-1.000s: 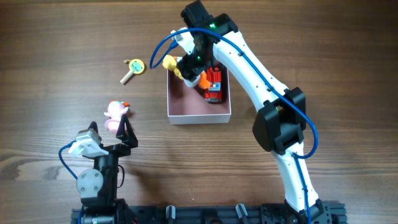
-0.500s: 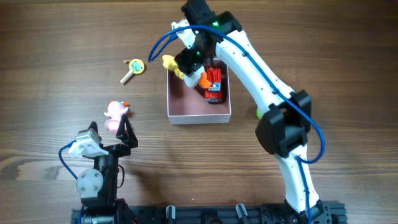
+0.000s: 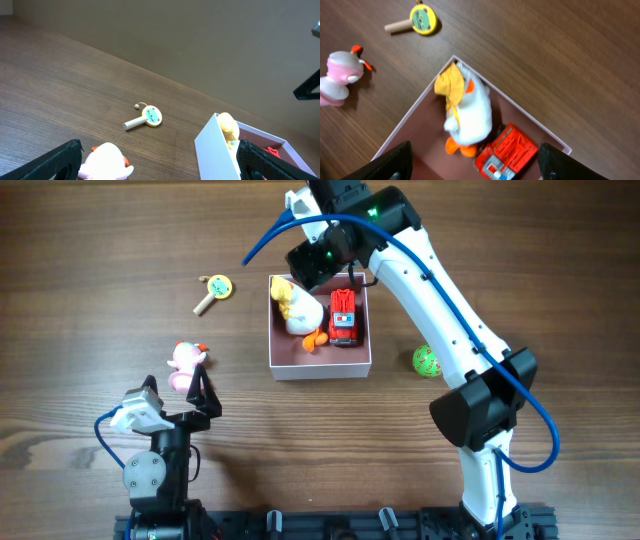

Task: Pack container
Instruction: 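Lower the duck into the box beside the truck and open the right gripper, then raise the right gripper and move it toward the green ball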

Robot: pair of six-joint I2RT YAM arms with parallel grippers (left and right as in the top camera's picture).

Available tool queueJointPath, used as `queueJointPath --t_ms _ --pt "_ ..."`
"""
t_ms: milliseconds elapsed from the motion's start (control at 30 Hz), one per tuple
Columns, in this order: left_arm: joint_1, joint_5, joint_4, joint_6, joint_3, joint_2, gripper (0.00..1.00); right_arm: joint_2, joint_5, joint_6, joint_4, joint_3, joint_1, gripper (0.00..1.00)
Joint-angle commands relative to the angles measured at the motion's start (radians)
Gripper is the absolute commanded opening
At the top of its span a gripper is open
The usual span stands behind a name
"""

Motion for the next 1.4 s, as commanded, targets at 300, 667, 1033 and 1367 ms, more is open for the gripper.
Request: queueJointPath --t_ms 300,667,1033,1367 --pt "0.006 0.012 -0.008 -0.008 -0.001 -0.003 1.00 -0.016 0.018 0.097 -0.017 0.016 -0.001 0.79" --pt "0.006 0.012 -0.008 -0.008 -0.001 -0.003 1.00 -0.086 0.489 0.330 -0.286 0.017 -0.032 1.00" --pt "0.006 0.012 -0.008 -0.008 -0.001 -0.003 1.00 -0.270 0.311 0.490 -0.389 0.017 -0.177 1.00" --pt "0.006 0.012 -0.008 -0.008 -0.001 -0.003 1.00 -0.293 0.173 0.435 -0.389 -0.089 -0.239 1.00"
